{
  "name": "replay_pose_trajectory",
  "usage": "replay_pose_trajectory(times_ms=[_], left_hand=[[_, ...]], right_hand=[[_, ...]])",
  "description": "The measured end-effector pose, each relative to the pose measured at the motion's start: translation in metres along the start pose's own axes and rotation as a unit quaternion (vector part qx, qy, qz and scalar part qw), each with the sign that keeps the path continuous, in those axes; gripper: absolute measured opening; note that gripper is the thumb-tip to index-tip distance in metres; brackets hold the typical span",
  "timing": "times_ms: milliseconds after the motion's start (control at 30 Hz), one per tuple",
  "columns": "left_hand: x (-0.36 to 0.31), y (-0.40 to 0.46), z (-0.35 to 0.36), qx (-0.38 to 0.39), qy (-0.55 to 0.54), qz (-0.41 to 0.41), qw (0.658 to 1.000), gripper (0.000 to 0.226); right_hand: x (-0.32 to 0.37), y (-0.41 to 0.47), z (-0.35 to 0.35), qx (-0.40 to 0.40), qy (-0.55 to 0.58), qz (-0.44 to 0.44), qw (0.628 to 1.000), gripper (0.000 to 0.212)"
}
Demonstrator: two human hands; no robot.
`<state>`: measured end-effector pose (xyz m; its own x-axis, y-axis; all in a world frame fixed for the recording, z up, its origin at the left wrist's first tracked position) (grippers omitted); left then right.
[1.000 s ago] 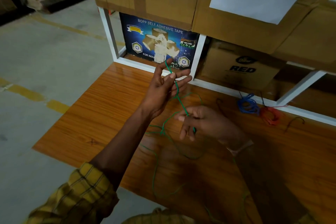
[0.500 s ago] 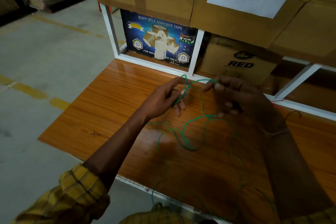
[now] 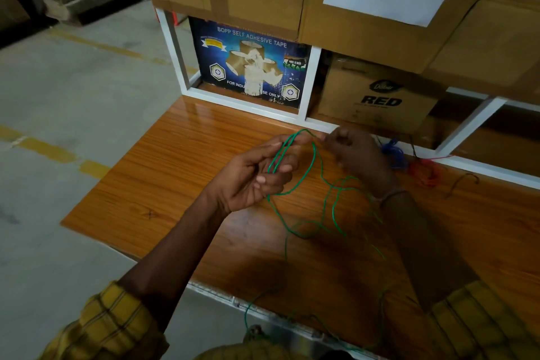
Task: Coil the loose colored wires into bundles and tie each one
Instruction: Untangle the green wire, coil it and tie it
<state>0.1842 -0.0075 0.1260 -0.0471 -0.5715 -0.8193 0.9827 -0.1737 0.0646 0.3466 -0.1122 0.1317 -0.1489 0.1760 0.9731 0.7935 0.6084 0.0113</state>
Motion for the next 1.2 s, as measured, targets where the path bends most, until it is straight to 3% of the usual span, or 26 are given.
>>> replay_pose_trajectory(times_ms=[100, 200, 267, 333, 400, 500, 567, 667, 767, 867, 967, 1200], left_hand=[[-0.006, 0.003, -0.003, -0.019, -0.043, 0.037, 0.998, 0.05], [-0.008, 0.007, -0.01, -0.039, -0.071, 0.087, 0.993, 0.05], [-0.01, 0.01, -0.02, -0.072, -0.082, 0.11, 0.988, 0.043], [-0.01, 0.013, -0.03, -0.119, -0.078, 0.117, 0.983, 0.035], [-0.006, 0.016, -0.039, -0.159, -0.06, 0.109, 0.979, 0.032], [0.006, 0.019, -0.045, -0.217, 0.034, 0.086, 0.972, 0.033], [0.01, 0.018, -0.049, -0.268, 0.147, 0.084, 0.948, 0.036], [0.003, 0.012, -0.05, -0.307, 0.333, 0.087, 0.887, 0.037], [0.0, 0.009, -0.045, -0.271, 0.478, 0.069, 0.833, 0.035], [0.007, 0.005, -0.038, -0.222, 0.514, 0.038, 0.827, 0.033], [0.013, -0.001, -0.023, -0.175, 0.464, 0.018, 0.868, 0.031], [0.022, -0.011, 0.006, -0.096, 0.351, 0.004, 0.932, 0.042]], right_hand=[[-0.03, -0.032, 0.036, 0.083, 0.074, 0.106, 0.988, 0.031], [-0.042, -0.064, 0.069, 0.166, 0.128, 0.162, 0.964, 0.041], [-0.049, -0.087, 0.088, 0.234, 0.141, 0.204, 0.94, 0.035], [-0.051, -0.109, 0.102, 0.296, 0.129, 0.225, 0.919, 0.024], [-0.049, -0.118, 0.105, 0.318, 0.072, 0.196, 0.925, 0.018], [-0.036, -0.12, 0.101, 0.34, -0.049, 0.125, 0.931, 0.019], [-0.026, -0.123, 0.097, 0.365, -0.067, 0.111, 0.922, 0.017], [0.002, -0.123, 0.08, 0.382, -0.032, 0.075, 0.921, 0.012], [0.032, -0.119, 0.055, 0.405, 0.062, 0.018, 0.912, 0.01], [0.05, -0.111, 0.027, 0.382, 0.278, 0.021, 0.881, 0.02], [0.051, -0.088, 0.005, 0.296, 0.411, 0.05, 0.861, 0.027], [0.014, -0.031, -0.007, 0.139, 0.283, 0.062, 0.947, 0.031]])
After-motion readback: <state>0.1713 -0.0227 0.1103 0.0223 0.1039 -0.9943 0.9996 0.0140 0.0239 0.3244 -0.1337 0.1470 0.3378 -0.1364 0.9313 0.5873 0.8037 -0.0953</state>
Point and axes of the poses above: each hand's wrist, its own y-axis towards the middle knuckle, its own z-axis out of the palm, x = y × z, the point moved 8 cm from there along y, towards the middle knuckle, and after that the axes turned 12 degrees about y, right-handed, at the moved point
